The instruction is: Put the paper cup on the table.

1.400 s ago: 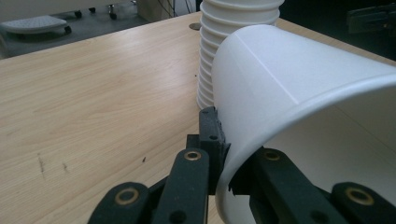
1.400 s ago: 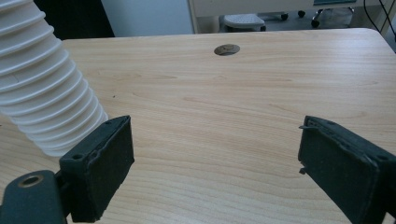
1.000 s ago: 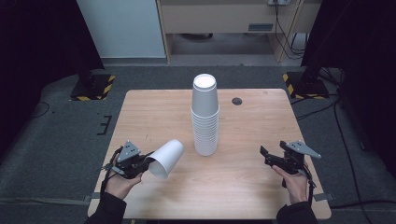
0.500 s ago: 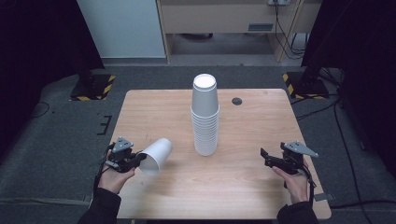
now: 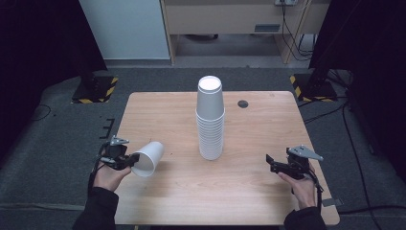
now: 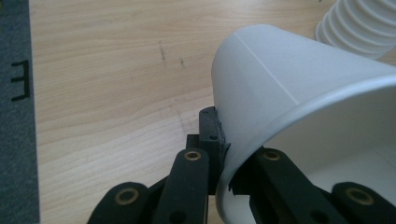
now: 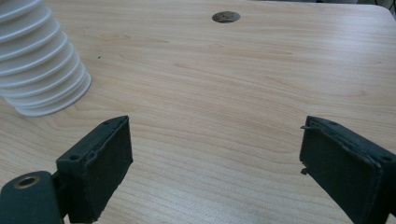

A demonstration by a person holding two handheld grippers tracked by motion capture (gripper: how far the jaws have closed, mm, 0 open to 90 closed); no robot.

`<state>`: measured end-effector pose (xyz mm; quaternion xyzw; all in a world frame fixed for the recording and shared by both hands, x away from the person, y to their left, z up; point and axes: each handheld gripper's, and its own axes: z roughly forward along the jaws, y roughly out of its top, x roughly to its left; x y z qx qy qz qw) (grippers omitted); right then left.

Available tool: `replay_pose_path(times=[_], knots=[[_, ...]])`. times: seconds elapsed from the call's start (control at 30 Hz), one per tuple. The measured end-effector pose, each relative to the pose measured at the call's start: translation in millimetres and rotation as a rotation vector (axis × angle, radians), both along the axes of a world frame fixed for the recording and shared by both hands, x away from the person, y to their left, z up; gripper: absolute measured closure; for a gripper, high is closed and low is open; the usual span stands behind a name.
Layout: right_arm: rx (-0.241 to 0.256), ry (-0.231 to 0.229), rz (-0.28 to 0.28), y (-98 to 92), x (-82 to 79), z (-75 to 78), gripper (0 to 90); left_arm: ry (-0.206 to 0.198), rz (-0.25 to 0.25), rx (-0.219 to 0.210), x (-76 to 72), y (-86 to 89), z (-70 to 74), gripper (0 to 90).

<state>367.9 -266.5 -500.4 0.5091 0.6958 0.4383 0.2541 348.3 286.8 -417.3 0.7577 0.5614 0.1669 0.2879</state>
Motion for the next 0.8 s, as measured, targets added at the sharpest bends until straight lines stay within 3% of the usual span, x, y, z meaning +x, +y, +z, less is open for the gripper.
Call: replay_pose_path(times=[0.33,0.47,0.8], knots=[[-0.007,0.017,0.012,0.5,0.5,-2.4,9.5,0.148,0.057,0.021,4.0,15.1,-0.3,86.2],[-0.010,0.020,0.016,1.4,0.6,-2.7,9.5,0.203,0.067,0.054,5.3,21.6,1.0,86.2],[-0.013,0.024,0.016,0.5,0.6,-3.1,9.4,0.350,0.098,0.087,14.5,32.3,-1.7,86.2]])
